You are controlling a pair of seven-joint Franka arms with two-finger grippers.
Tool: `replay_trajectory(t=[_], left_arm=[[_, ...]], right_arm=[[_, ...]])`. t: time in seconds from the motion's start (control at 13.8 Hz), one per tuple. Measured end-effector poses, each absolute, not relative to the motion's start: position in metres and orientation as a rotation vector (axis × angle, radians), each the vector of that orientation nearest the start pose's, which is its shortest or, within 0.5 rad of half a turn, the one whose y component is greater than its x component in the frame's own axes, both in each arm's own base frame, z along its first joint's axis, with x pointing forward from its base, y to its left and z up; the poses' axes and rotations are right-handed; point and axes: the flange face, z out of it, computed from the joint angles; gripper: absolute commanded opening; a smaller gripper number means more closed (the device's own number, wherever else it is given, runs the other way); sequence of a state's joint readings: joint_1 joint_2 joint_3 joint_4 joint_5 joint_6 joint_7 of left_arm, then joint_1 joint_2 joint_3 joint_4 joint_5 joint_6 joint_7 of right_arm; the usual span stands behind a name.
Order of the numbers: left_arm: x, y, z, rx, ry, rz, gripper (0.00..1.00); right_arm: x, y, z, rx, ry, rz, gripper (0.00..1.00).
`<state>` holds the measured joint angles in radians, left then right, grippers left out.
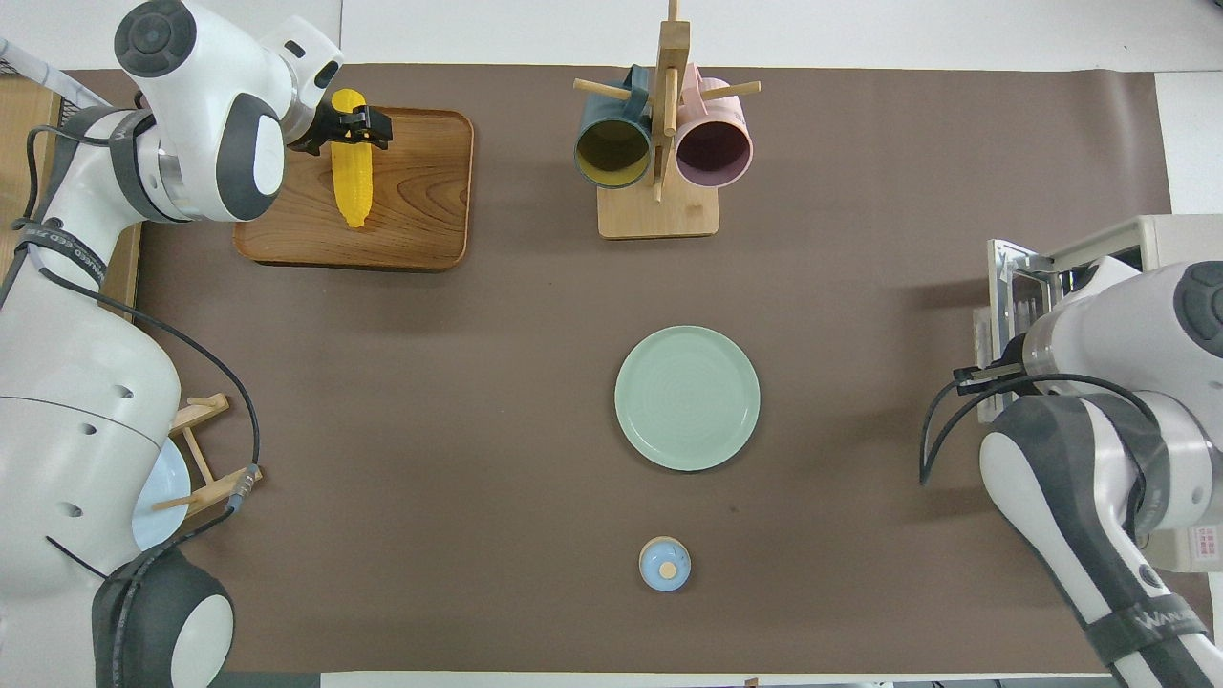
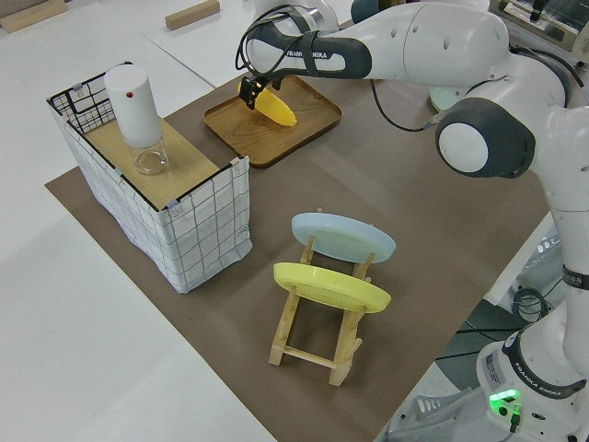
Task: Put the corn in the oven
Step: 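Pull the oven door open with the right gripper while the left gripper lifts the corn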
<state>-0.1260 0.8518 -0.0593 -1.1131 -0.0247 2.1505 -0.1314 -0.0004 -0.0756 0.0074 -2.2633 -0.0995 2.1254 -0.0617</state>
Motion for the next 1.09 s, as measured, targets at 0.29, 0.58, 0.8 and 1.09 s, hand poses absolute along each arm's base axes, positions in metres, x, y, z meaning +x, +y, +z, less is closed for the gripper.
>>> replay_trajectory(t=[0.29, 0.58, 0.8, 1.09], left_arm=[[0.776, -0.131, 0.318, -3.219, 0.034, -0.311, 0.99], [0.776, -0.131, 0.311, -3.219, 0.036, -0.311, 0.44], [0.776, -0.13, 0.31, -3.219, 0.036, -0.309, 0.0], [0.774, -0.132, 0.325, -3.223, 0.042, -0.279, 0.0]], right_arm=[[0.502, 0.016, 0.332, -3.2, -0.213, 0.057, 0.0], [0.506, 0.018, 0.295, -3.196, -0.189, 0.078, 0.0], [0.508, 0.021, 0.296, -3.207, -0.17, 0.076, 0.0], [0.521, 0.07, 0.324, -3.212, -0.094, 0.07, 0.06]])
